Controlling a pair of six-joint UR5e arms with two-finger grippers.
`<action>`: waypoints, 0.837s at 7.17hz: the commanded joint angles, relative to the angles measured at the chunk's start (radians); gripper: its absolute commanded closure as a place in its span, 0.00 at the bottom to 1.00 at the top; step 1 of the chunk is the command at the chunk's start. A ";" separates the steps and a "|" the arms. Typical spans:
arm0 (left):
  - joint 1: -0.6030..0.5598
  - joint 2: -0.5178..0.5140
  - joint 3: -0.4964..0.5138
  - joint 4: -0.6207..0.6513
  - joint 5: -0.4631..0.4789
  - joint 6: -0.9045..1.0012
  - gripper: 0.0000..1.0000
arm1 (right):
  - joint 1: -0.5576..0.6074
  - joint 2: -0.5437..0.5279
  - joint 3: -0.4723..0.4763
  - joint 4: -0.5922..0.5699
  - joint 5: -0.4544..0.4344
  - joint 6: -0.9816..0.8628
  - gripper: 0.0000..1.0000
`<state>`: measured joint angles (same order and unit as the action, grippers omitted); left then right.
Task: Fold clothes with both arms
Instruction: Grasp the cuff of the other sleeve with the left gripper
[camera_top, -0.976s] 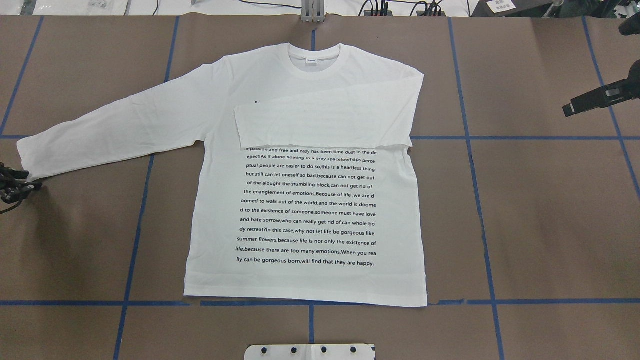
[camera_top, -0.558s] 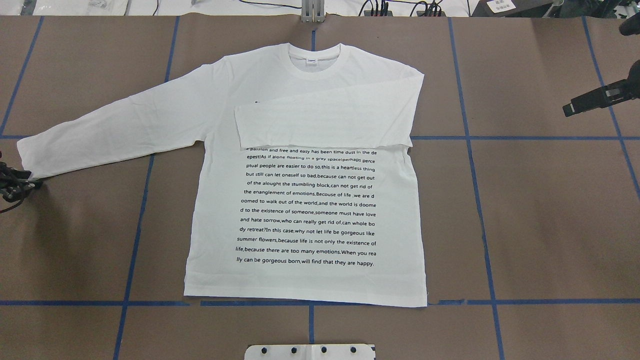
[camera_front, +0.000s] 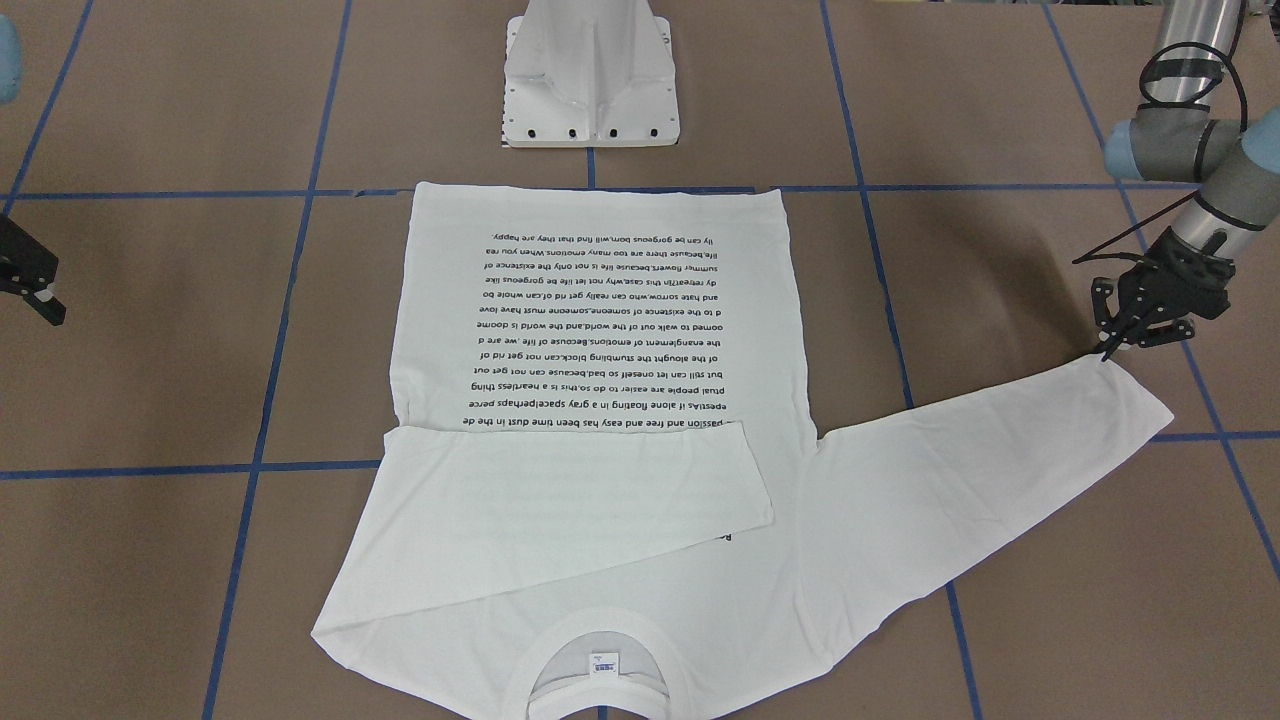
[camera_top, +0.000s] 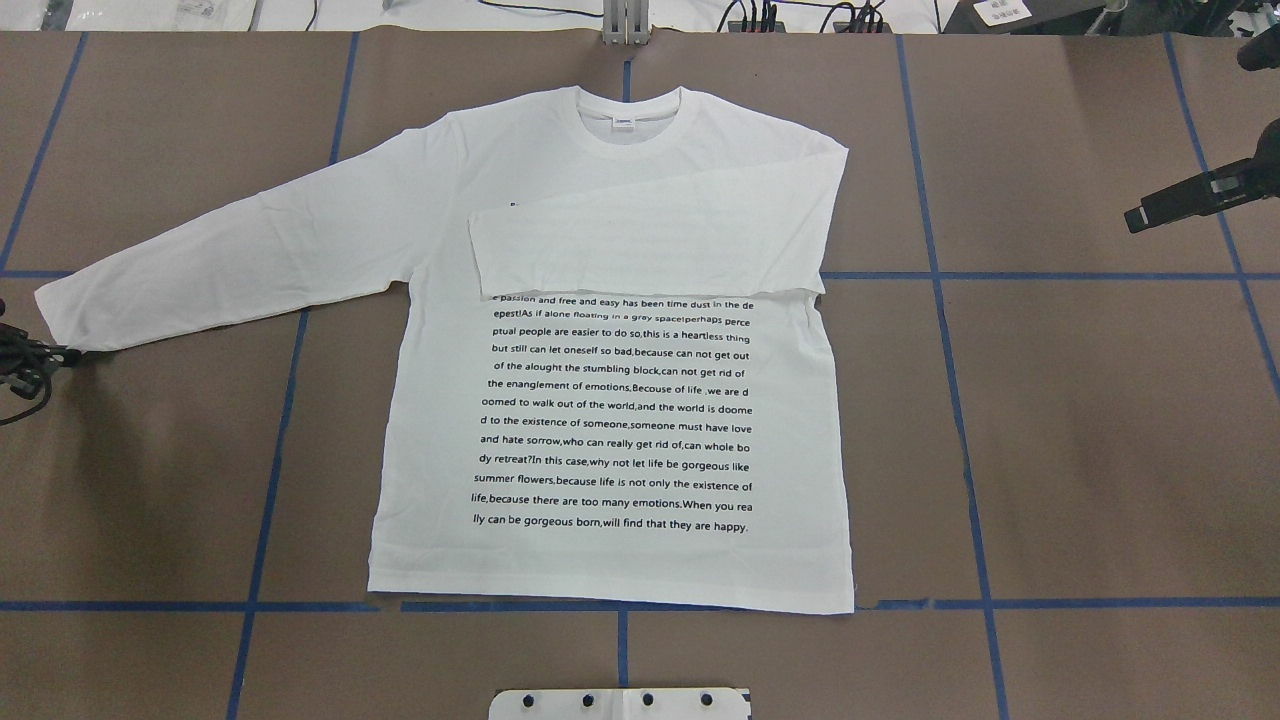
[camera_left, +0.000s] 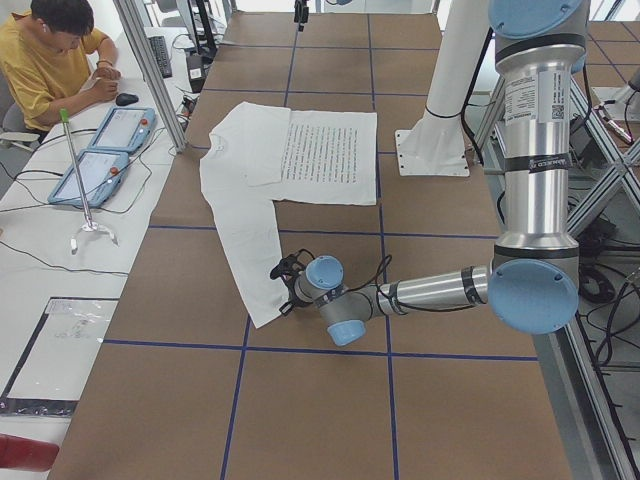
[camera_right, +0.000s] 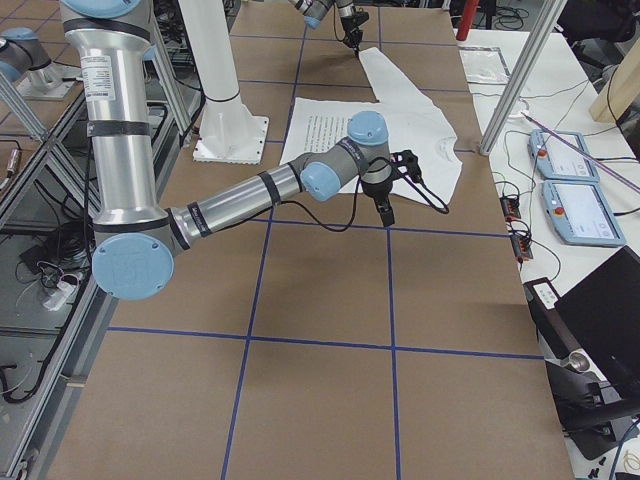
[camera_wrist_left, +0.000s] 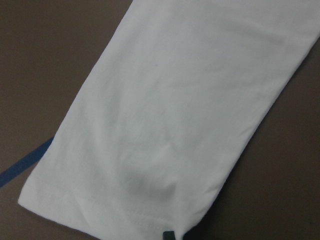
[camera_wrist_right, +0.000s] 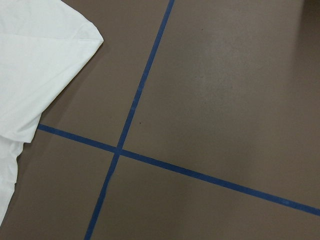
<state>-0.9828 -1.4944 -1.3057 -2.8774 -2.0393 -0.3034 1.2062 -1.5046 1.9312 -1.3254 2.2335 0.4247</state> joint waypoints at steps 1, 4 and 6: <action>-0.023 -0.020 -0.077 -0.023 -0.001 -0.011 1.00 | 0.000 0.000 -0.001 0.005 0.000 0.000 0.00; -0.073 -0.183 -0.121 -0.007 -0.010 -0.254 1.00 | 0.001 -0.002 -0.003 0.003 0.002 0.000 0.00; -0.066 -0.349 -0.098 0.024 -0.006 -0.498 1.00 | 0.000 -0.002 -0.005 0.003 0.002 0.000 0.00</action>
<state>-1.0514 -1.7413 -1.4160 -2.8778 -2.0477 -0.6495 1.2069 -1.5063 1.9280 -1.3221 2.2349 0.4249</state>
